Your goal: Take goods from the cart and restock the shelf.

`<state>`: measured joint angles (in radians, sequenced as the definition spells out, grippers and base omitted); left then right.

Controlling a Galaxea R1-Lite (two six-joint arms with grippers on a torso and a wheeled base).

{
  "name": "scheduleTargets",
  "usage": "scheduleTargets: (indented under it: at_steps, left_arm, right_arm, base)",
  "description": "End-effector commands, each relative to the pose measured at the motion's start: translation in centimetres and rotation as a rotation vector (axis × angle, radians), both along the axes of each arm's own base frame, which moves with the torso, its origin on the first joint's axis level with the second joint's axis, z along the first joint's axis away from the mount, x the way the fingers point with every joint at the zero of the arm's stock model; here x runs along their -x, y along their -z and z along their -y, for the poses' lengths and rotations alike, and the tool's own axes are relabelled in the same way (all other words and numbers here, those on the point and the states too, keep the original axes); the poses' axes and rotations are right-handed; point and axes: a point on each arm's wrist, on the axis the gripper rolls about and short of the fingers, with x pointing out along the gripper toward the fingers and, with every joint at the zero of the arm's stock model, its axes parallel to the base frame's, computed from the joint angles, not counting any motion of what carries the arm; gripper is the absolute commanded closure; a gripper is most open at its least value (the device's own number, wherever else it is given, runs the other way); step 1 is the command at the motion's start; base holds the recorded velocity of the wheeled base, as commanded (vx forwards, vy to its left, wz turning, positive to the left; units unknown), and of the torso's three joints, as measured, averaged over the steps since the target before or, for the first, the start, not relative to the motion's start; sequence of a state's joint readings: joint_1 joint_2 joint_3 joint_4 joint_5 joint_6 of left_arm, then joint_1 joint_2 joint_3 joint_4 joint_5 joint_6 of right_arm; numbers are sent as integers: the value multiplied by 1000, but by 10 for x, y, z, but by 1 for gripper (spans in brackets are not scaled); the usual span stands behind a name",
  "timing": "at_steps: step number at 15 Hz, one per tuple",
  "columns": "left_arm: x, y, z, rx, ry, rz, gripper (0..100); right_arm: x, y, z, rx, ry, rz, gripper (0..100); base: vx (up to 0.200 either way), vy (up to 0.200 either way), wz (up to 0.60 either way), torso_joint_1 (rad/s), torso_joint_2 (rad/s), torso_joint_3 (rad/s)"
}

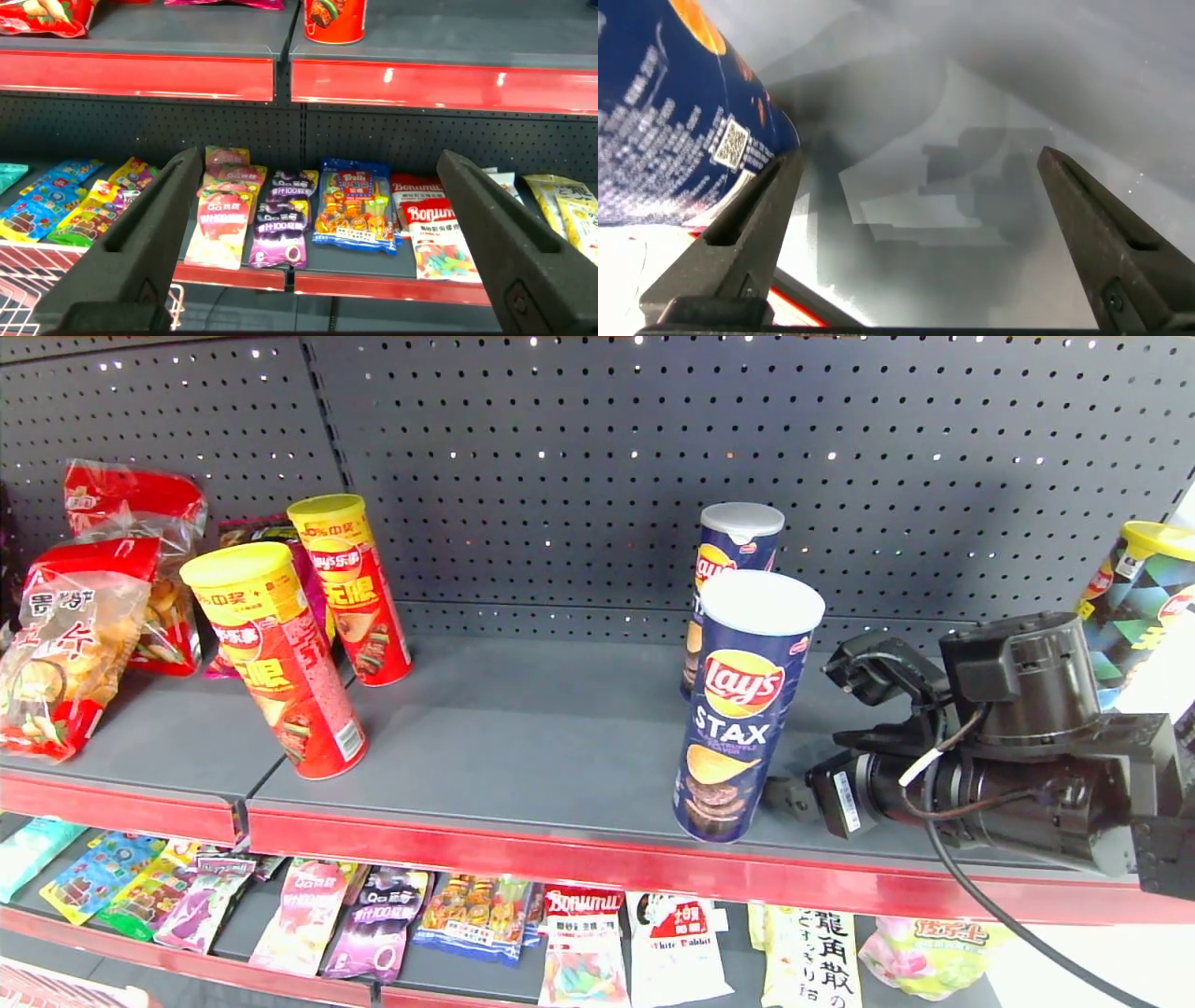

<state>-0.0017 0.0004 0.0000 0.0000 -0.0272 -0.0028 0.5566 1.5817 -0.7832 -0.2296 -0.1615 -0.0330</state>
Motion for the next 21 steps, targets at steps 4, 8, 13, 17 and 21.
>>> scheduleTargets:
  at_steps: [4, 8, 13, 17, 21]
  left_arm:
    - [0, 0, 0, 0, 0, 0, 0]
    - [0, 0, 0, 0, 0, 0, 0]
    - [0, 0, 0, 0, 0, 0, 0]
    - [0, 0, 0, 0, 0, 0, 0]
    - [0, 0, 0, 0, 0, 0, 0]
  right_arm:
    - [-2, 0, -1, 1, -1, 0, 0]
    - [8, 7, 8, 14, 8, -22, 0]
    - [17, 7, 12, 22, -8, -18, 0]
    - [24, 10, 7, 43, -53, -21, 0]
    - [26, 10, 0, 44, -84, -24, 0]
  base:
    - [0, 0, 0, 0, 0, 0]
    - [0, 0, 0, 0, 0, 0]
    - [0, 0, 0, 0, 0, 0]
    - [0, 0, 0, 0, 0, 0]
    - [0, 0, 0, 0, 0, 0]
